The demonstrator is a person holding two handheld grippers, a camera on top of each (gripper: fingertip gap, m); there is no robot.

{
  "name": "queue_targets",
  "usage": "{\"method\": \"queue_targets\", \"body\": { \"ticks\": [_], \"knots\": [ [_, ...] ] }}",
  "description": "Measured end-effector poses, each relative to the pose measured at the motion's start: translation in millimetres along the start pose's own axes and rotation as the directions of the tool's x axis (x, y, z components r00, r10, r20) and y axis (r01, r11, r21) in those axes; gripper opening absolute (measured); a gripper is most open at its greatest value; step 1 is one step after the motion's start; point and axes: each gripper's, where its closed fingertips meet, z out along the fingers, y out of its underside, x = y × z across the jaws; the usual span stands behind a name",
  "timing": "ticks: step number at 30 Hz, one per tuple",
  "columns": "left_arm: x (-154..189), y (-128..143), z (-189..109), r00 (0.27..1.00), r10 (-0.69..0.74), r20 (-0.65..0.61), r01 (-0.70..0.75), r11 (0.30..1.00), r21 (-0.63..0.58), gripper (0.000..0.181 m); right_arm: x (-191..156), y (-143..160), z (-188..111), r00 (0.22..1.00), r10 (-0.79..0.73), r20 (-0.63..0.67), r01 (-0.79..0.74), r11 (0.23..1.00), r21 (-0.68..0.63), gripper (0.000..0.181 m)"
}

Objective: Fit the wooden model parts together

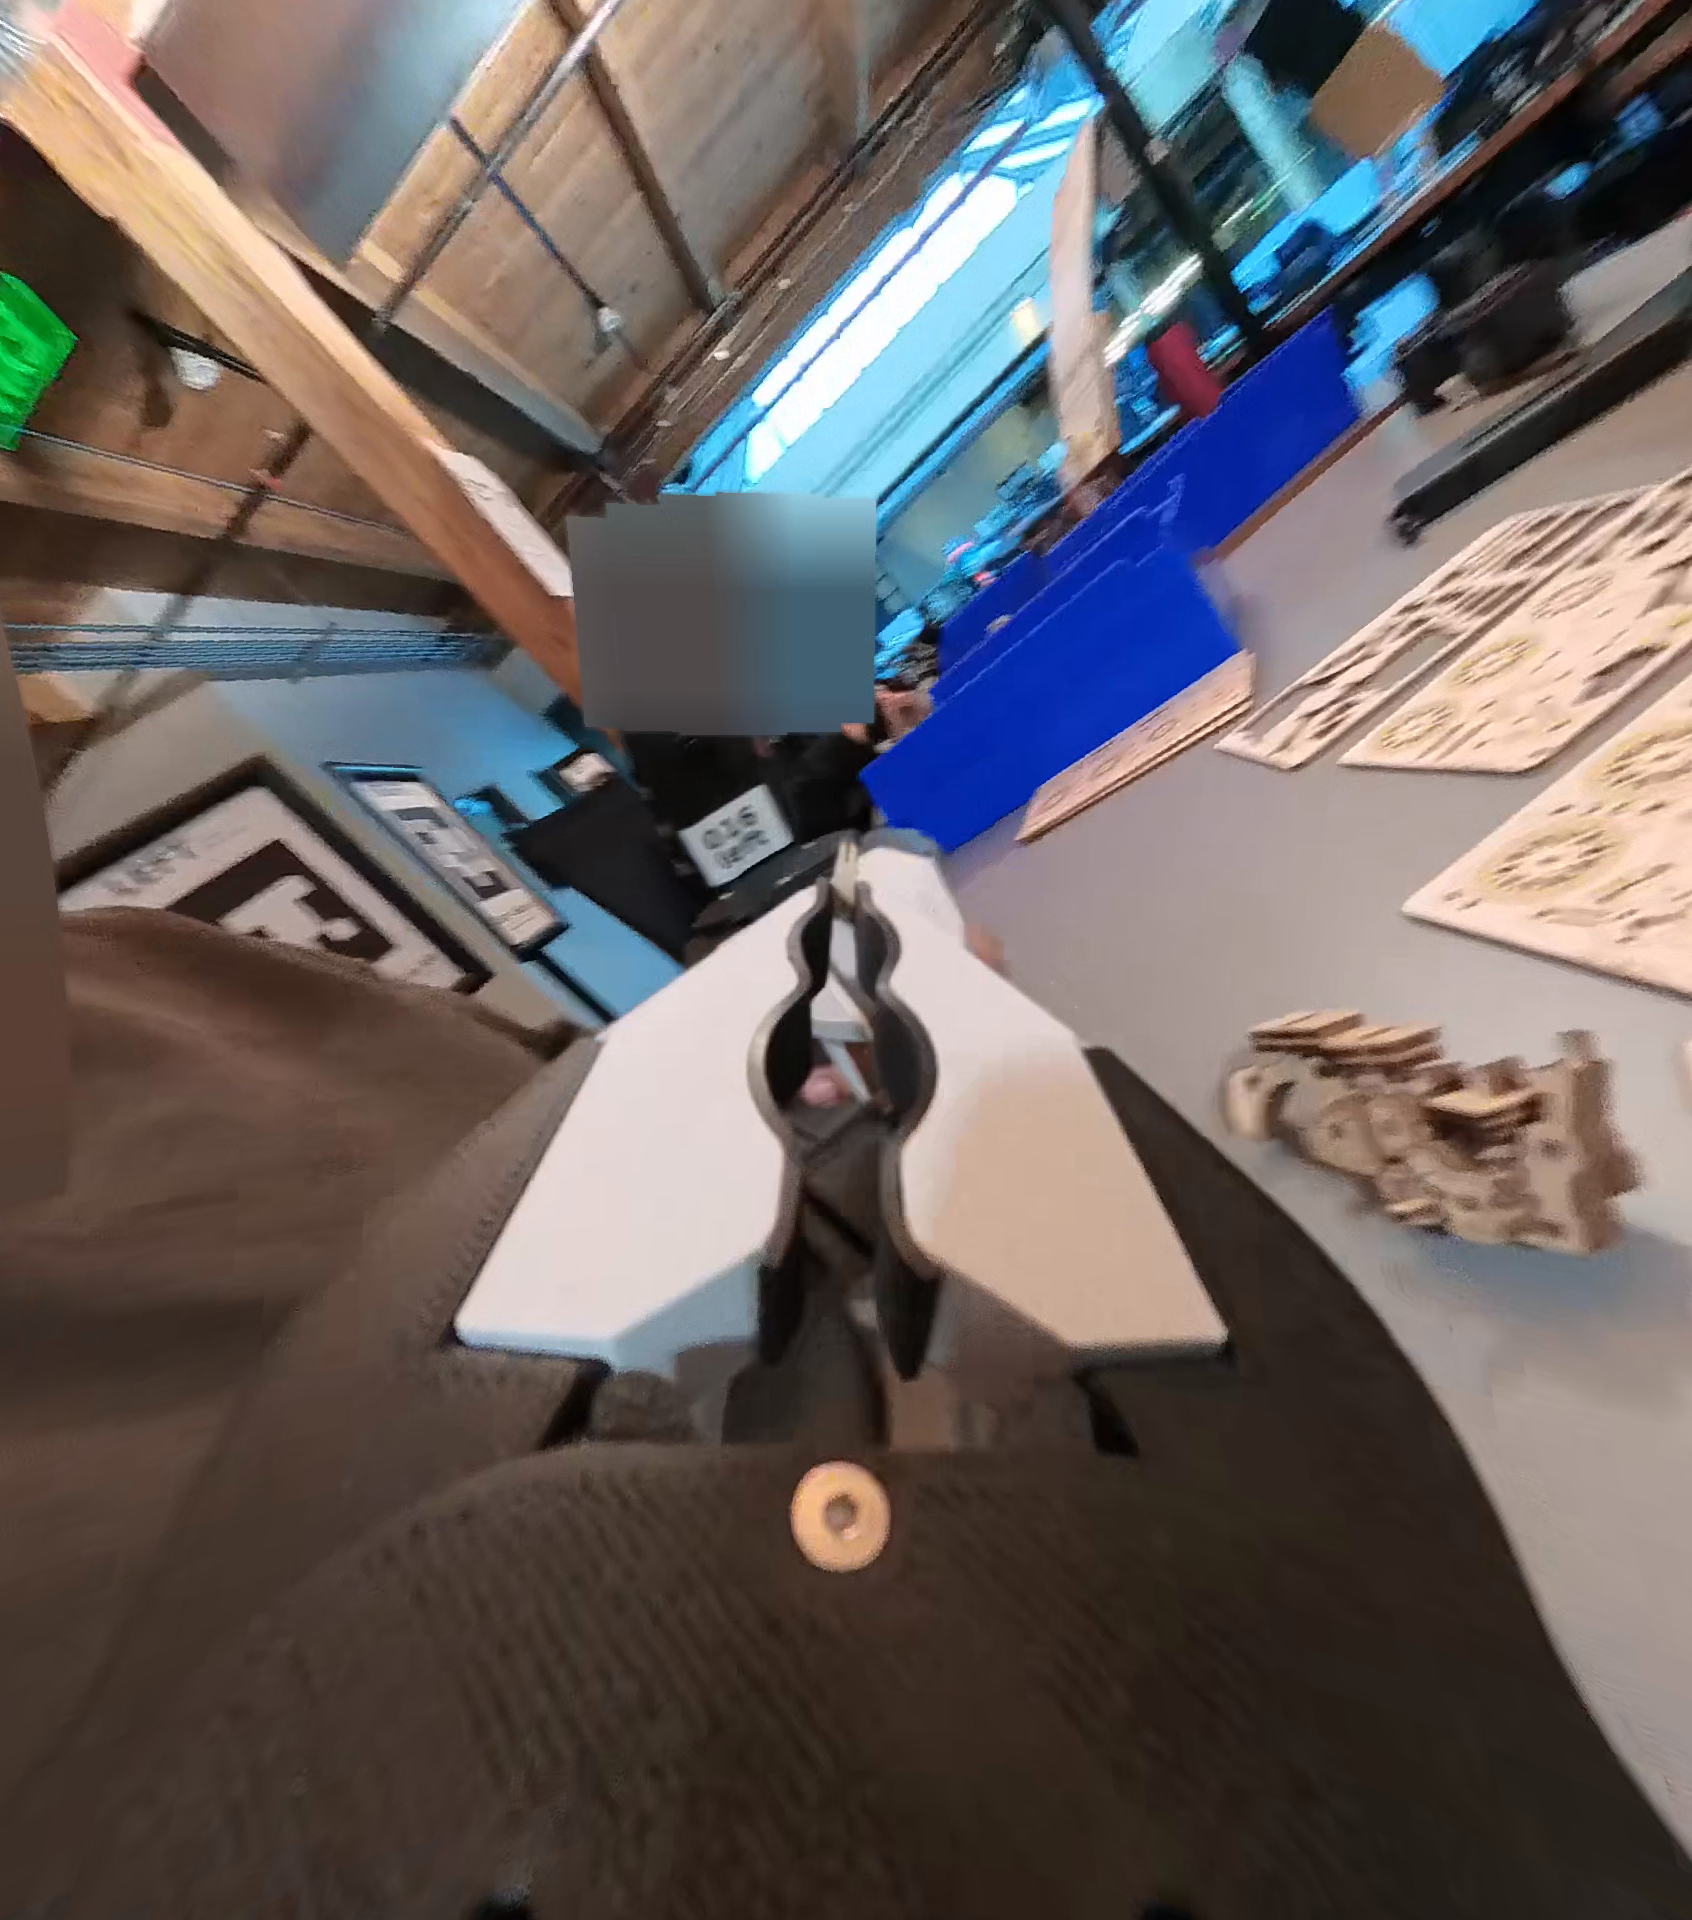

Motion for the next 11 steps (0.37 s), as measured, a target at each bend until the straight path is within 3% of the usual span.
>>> {"method": "queue_targets", "body": {
  "ticks": [4,8,11],
  "knots": [
    [17,-9,-7,0.997,-0.004,-0.071,0.01,0.997,0.077,0.017,-19,12,4,0.978,0.155,0.139,-0.154,0.988,-0.019,0.0],
    [30,-10,-11,0.986,-0.022,-0.164,0.037,0.995,0.091,0.016,-30,31,9,0.909,0.332,0.251,-0.309,0.942,-0.129,0.002],
    [34,-13,-11,0.976,-0.053,-0.209,0.076,0.992,0.101,0.018,-31,44,16,0.843,0.473,0.256,-0.426,0.877,-0.22,0.002]
  ]
}}
